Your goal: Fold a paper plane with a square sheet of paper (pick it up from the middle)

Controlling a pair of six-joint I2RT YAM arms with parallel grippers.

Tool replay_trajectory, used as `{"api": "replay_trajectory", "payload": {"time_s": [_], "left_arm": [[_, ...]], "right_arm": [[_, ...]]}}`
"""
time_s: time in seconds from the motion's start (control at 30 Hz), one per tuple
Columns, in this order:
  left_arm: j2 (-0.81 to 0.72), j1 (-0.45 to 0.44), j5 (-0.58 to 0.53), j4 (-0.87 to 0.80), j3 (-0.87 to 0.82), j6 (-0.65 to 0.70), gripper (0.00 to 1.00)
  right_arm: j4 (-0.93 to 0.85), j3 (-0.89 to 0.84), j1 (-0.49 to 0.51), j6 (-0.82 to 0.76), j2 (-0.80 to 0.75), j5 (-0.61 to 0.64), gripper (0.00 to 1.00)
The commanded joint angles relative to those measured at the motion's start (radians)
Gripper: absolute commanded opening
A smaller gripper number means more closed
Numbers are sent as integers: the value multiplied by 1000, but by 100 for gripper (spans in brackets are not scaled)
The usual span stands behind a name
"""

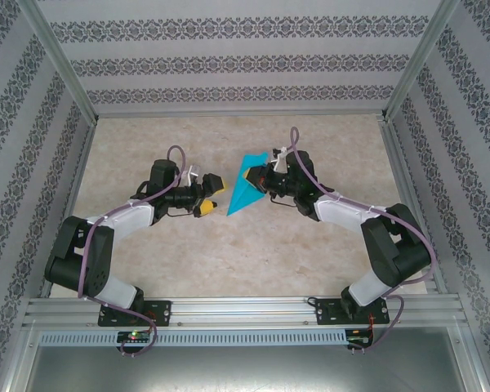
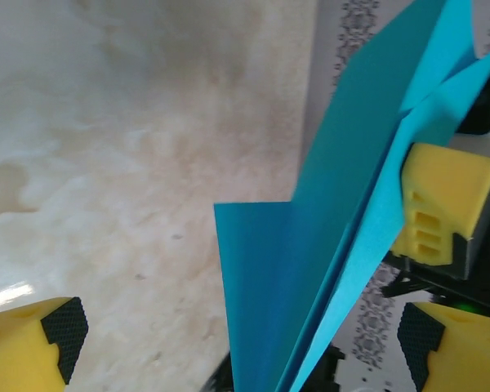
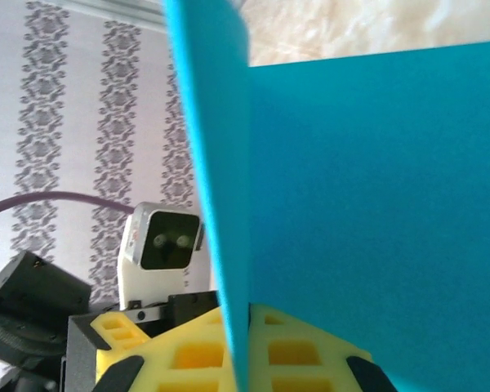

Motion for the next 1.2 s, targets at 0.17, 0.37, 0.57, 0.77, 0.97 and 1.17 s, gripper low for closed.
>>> {"api": "replay_trajectory", "payload": {"time_s": [0.17, 0.37, 0.57, 0.77, 0.97, 1.17], "left_arm": [[8, -37, 86, 358, -36, -216, 100], [56, -62, 79, 407, -40, -246, 100], [74, -64, 68, 397, -40, -248, 100], [74, -64, 68, 414, -40, -254, 93], [66, -63, 59, 378, -30, -217, 64], [49, -63, 38, 308, -26, -140, 37]], "right_arm": [[196, 53, 10, 137, 82, -86, 1], [195, 70, 34, 152, 112, -96, 1], [216, 67, 36, 165, 124, -99, 2], [211, 73, 37, 170, 137, -106, 2], [191, 82, 39, 172, 147, -120, 2], [137, 77, 28, 150, 135, -133, 7]]}}
